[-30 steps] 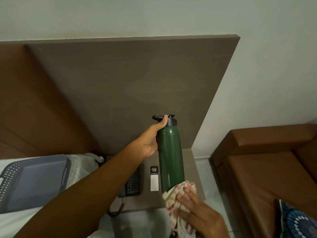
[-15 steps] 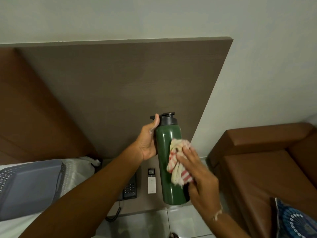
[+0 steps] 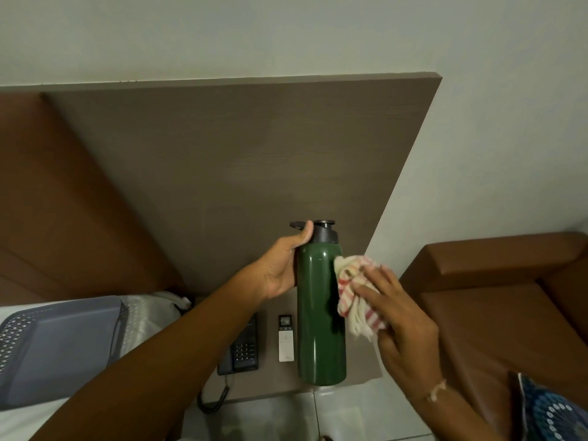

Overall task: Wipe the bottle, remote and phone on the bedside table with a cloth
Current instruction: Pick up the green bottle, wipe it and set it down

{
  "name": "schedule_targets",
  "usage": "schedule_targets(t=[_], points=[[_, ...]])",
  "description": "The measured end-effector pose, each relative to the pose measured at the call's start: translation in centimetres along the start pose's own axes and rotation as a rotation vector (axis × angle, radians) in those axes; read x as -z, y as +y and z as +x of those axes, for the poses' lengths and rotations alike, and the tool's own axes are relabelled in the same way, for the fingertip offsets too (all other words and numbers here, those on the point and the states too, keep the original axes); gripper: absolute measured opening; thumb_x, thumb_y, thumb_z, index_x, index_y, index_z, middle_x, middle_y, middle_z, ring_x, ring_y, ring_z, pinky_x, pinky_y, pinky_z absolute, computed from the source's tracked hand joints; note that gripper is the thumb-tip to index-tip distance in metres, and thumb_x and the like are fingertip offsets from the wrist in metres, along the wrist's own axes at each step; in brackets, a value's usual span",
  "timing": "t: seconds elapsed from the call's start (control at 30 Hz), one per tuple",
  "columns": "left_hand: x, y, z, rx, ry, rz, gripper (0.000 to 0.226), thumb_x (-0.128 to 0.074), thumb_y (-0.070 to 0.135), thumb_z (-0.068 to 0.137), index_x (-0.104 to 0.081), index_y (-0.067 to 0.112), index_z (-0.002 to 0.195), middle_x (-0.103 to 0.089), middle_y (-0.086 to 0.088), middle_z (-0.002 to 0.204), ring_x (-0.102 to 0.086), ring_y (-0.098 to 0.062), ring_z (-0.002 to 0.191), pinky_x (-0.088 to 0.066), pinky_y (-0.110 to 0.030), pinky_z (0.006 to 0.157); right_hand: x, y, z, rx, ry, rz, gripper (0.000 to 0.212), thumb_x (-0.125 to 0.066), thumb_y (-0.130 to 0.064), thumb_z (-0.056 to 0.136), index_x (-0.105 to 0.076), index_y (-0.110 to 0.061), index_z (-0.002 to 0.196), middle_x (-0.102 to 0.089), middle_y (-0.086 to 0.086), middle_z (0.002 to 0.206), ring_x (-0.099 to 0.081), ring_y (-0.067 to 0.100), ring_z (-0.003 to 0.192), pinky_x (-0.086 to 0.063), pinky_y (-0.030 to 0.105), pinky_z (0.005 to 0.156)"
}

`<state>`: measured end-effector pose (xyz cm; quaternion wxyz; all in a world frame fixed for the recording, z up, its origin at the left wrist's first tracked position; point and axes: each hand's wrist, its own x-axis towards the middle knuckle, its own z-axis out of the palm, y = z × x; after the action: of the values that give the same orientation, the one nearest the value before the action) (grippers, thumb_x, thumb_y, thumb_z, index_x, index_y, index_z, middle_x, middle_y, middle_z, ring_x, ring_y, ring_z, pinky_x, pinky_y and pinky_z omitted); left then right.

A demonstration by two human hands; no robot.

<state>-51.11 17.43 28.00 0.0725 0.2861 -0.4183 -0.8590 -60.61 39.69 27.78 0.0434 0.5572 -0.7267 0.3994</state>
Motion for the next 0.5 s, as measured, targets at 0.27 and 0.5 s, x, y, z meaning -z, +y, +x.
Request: schedule_targets(t=[0.27,0.5], points=[[-0.9,-0.9,0.4,0.017,0.310,0.116,0.069,-0.086,0.041,0.069,-0.062,0.005,0.123,-0.074,-0.017,0.114,-0.071,-0.034,0.104,-0.060,-0.045,0.086,-3.3,-0.5,2.7,0.200,-0.295,-0.320,0.069,-0.086,-0.021,0.062,-0.062,-0.020,0.127,-0.055,0.006,0.139,-0.041,0.026,0.133,-0.040,0.050,0.100],[0.1,-1.3,0.2,-0.043,0.437,0.134,0.041,-0.091,0.038,0.063,-0.072,0.014,0.092,-0.078,0.004,0.067,-0.074,-0.009,0.057,-0.056,-0.023,0.045,-6.5,-0.5,-4.4,0.504,-0.550,-0.462,0.062,-0.083,-0.038,0.055,-0.068,-0.033,0.115,-0.065,-0.002,0.128,-0.058,0.026,0.121,-0.032,0.053,0.100]])
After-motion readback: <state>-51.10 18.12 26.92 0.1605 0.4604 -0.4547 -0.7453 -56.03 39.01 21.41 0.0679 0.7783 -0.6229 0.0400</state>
